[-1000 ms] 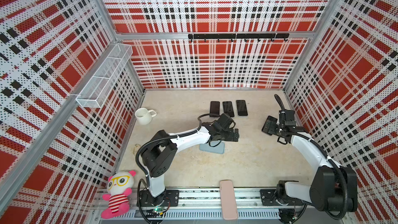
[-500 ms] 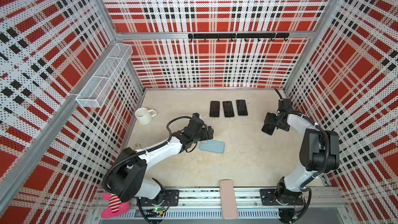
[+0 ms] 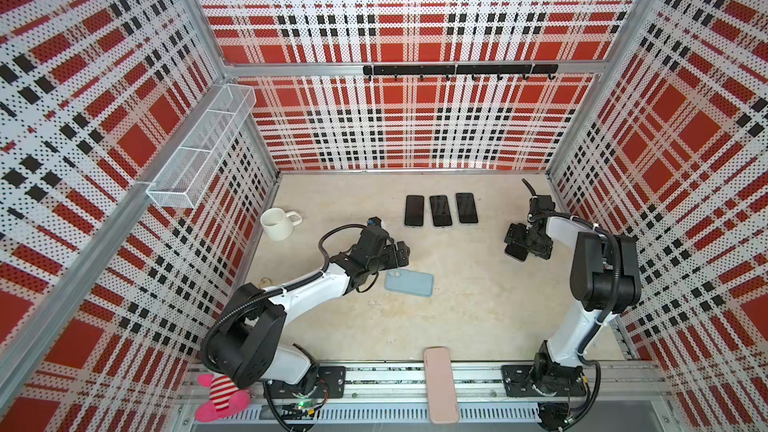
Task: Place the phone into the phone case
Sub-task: 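Grasp the black phone in purple case with the right gripper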
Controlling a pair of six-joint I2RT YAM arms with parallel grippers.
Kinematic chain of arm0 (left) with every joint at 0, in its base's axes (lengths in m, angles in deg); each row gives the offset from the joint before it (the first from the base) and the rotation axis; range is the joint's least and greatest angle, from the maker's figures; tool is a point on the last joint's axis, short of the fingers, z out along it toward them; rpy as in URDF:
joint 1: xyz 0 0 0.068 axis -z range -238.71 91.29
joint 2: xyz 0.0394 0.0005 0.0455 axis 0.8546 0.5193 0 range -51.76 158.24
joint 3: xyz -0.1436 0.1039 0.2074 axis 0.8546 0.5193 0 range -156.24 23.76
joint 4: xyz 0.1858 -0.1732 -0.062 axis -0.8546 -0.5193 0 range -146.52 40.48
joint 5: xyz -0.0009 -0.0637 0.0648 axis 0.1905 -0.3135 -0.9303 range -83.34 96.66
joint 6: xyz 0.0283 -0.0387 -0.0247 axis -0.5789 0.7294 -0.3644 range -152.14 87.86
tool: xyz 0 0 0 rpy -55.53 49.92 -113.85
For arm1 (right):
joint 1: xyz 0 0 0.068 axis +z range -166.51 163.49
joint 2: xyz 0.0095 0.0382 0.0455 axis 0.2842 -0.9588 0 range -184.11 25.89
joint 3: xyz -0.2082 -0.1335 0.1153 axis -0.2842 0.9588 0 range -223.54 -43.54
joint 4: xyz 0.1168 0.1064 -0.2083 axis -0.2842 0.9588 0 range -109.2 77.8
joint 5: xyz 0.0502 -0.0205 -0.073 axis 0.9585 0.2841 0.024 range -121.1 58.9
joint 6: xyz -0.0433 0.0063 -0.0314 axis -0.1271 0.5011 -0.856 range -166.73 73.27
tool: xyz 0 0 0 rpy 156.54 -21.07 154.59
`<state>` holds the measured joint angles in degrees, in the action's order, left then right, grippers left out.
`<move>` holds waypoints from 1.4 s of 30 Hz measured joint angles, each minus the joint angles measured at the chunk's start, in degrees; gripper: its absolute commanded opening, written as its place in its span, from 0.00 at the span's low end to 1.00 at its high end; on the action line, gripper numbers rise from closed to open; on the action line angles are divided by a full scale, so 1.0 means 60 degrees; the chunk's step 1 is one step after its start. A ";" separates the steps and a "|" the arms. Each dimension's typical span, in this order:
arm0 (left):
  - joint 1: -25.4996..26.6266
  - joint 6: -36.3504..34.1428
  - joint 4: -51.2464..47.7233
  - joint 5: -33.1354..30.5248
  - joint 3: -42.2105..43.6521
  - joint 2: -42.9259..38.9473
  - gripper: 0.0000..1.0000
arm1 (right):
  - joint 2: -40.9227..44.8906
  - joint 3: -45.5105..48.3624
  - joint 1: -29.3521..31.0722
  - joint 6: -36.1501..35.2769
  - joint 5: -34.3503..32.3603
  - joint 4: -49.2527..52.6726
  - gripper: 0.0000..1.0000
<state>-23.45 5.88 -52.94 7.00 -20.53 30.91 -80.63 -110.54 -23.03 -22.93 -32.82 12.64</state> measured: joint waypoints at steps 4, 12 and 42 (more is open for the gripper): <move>0.0000 0.0029 0.0004 0.0066 0.0000 0.0142 0.94 | -0.0135 -0.0095 0.0076 0.0018 -0.0244 0.0015 0.97; 0.0004 0.0204 0.0000 0.0102 -0.0011 0.0168 0.94 | -0.0525 -0.0477 0.0186 0.0007 -0.0568 -0.0193 0.82; -0.2361 -0.0109 0.0707 0.5151 -0.1909 0.1752 0.88 | 0.1781 0.1861 0.2958 -0.3610 0.2572 -0.0801 0.49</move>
<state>-37.61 5.23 -48.70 37.90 -31.98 41.43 -69.94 -99.37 -5.29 -44.59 -17.39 7.83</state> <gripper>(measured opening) 0.885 0.736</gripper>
